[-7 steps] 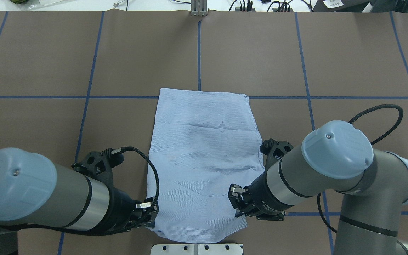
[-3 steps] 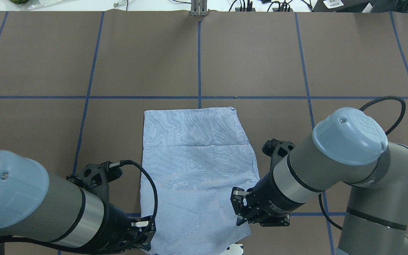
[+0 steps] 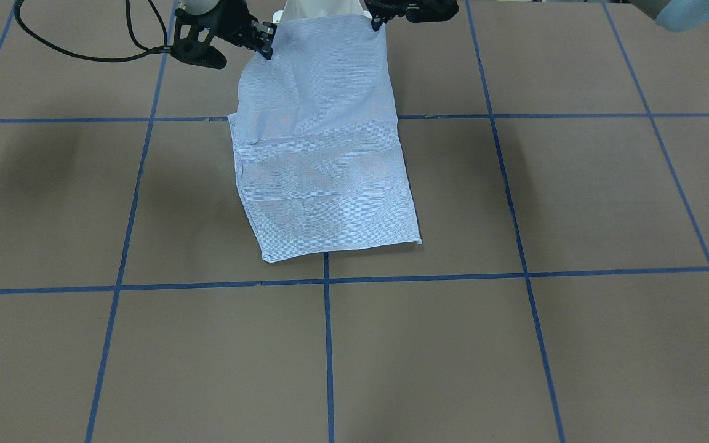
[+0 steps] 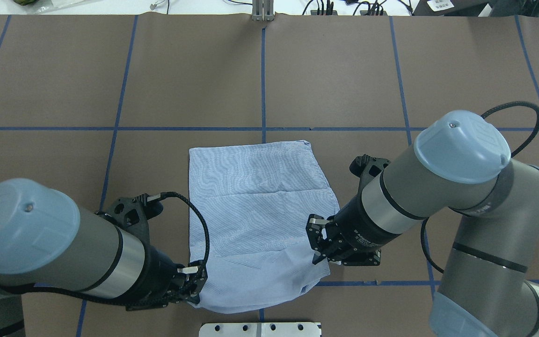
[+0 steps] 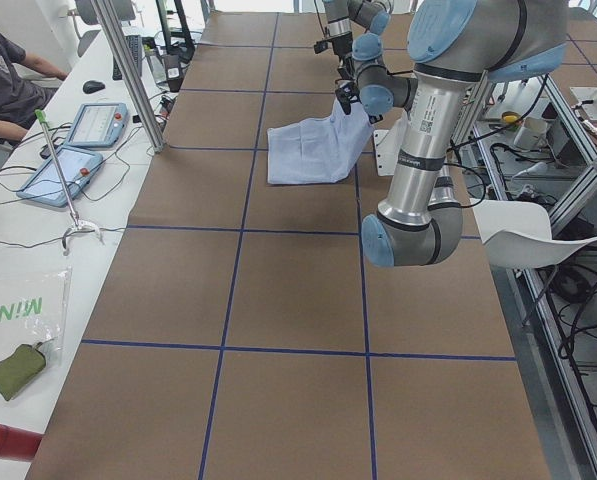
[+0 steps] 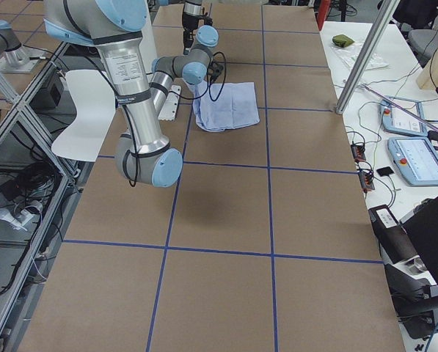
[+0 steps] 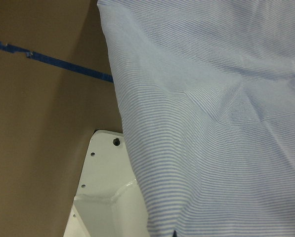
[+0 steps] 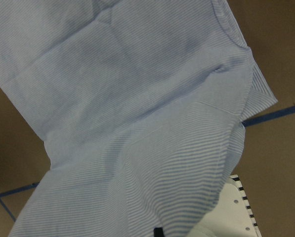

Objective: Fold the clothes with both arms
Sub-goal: 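Fold the near edge over toward the far edge with both grippers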

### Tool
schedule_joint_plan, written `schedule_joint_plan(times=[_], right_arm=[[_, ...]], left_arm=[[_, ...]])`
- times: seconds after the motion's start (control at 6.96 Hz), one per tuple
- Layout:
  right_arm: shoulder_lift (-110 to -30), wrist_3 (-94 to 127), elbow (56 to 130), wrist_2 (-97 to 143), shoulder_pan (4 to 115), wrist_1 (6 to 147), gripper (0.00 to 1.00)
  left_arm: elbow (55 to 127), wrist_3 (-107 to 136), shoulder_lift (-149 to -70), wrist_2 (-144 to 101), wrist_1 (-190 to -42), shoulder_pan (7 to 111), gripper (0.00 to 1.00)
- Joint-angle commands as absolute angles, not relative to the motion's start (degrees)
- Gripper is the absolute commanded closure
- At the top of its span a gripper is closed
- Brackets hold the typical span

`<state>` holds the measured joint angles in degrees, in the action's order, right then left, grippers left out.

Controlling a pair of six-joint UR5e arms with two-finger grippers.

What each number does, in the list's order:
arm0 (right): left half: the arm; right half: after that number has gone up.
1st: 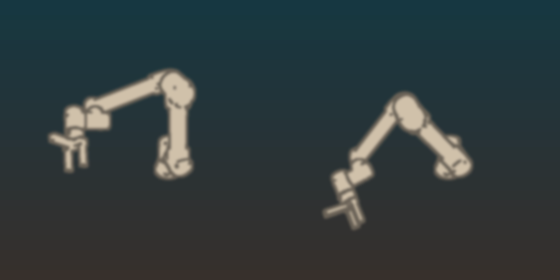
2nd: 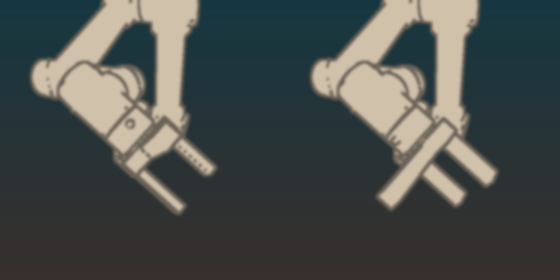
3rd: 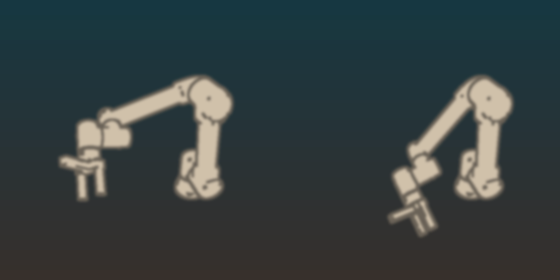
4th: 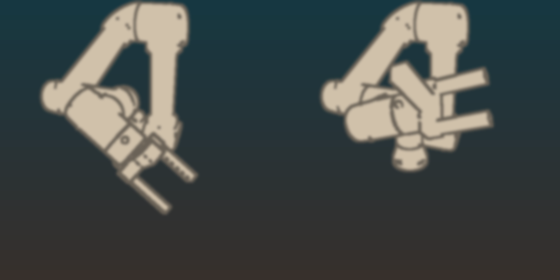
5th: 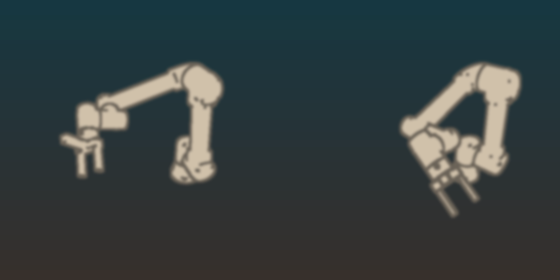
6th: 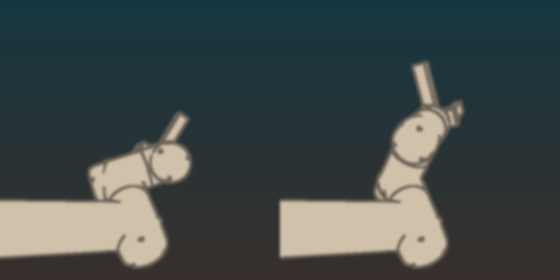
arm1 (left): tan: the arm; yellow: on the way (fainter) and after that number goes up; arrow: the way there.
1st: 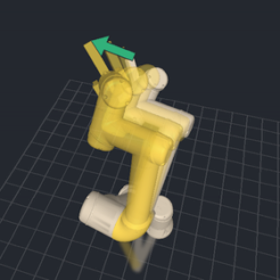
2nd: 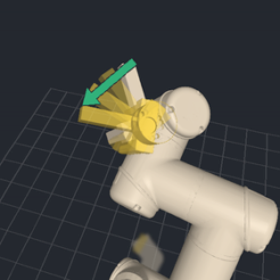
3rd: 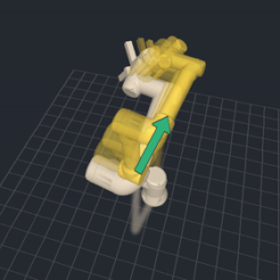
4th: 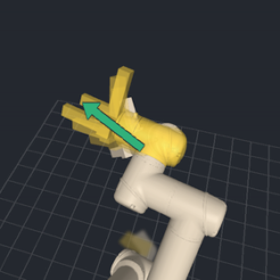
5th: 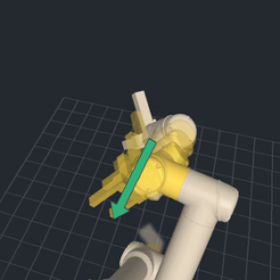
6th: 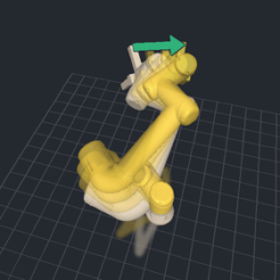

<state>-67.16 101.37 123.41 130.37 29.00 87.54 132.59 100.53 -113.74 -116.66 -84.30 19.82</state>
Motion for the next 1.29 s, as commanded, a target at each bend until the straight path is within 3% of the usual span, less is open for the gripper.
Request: schedule_joint_plan(times=[0.0,0.72,1.15], right_arm=[[-64.5,99.8,117.8,130.3,32.7,87.5,1.0],[-53.3,94.9,102.8,129.1,39.6,87.1,1.0],[-45.0,90.5,88.6,129.1,42.1,86.4,1.0]], left_arm=[[129.2,95.6,-114.3,-117.1,-84.5,26.7,1.0],[115.4,91.4,-116.4,-117.2,-98.2,35.7,1.0],[108.6,91.3,-116.5,-117.2,-104.5,37.2,1.0]])
